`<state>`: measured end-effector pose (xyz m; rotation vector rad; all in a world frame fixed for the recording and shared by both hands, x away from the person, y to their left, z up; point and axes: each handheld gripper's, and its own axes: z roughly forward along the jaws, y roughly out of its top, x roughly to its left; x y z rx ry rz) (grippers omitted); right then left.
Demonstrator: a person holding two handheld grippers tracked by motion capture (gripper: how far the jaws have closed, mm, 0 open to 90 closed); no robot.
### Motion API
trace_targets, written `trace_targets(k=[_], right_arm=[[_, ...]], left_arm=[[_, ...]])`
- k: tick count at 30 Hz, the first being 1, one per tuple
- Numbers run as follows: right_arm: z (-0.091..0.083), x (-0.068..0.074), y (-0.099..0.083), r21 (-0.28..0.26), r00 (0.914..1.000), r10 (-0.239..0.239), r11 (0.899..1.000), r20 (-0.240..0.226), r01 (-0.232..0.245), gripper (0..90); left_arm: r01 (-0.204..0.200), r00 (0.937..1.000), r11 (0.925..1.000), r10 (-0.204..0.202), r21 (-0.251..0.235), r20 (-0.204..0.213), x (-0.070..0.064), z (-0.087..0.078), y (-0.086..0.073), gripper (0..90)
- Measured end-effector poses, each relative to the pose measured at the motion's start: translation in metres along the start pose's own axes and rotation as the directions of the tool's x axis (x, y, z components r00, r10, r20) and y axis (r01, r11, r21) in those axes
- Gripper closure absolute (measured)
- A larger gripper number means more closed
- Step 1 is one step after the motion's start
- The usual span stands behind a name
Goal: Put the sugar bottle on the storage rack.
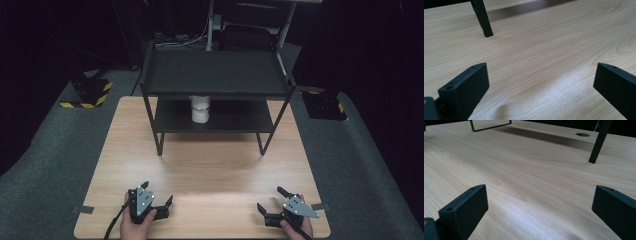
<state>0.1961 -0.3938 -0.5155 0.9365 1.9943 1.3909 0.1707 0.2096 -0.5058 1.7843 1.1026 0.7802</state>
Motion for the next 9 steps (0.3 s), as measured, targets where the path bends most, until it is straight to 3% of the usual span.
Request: trace_targets(k=[9], right_arm=[[-0.0016,0.0027,-0.0023,-0.011,0.9999,-0.012,1.0,0.009,0.012,0.0]], left_arm=[[-0.008,1.0,0.9988,0.008,0.048,0.002,-0.0003,0.0037,0.0085,0.6]])
